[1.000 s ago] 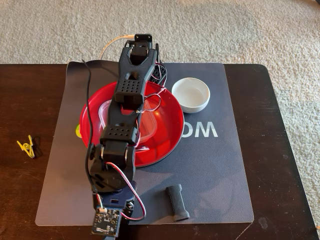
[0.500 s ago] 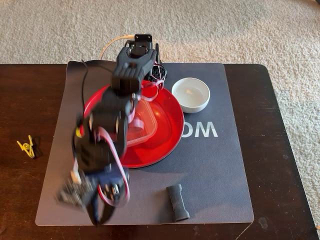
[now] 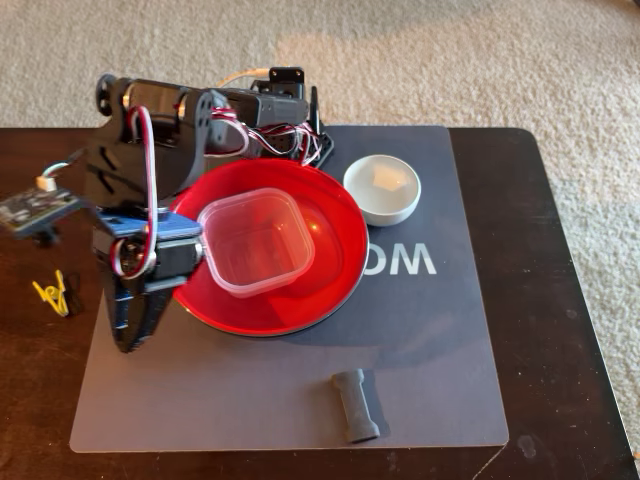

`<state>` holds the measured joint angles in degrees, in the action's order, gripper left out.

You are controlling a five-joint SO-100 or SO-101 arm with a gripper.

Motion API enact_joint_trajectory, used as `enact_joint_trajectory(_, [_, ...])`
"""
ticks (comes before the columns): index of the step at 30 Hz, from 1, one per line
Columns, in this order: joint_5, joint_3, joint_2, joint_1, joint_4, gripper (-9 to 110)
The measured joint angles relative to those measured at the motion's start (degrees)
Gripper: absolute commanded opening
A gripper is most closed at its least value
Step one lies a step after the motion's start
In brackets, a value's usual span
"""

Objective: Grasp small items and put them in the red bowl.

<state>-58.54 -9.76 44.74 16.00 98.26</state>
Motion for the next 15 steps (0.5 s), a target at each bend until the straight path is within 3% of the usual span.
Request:
enact_joint_trajectory(5, [3.08,29.36,20.13,-1.32,0.00,1])
enact_joint_trajectory(8, [2.81,43.42,24.87,-5.89,0.00,17])
enact_joint_trajectory(11, [-0.35,46.41,23.64,-11.25,0.00,24])
enact_joint_trajectory(15, [-0.79,37.71,12.74,-16.52,-0.09,24])
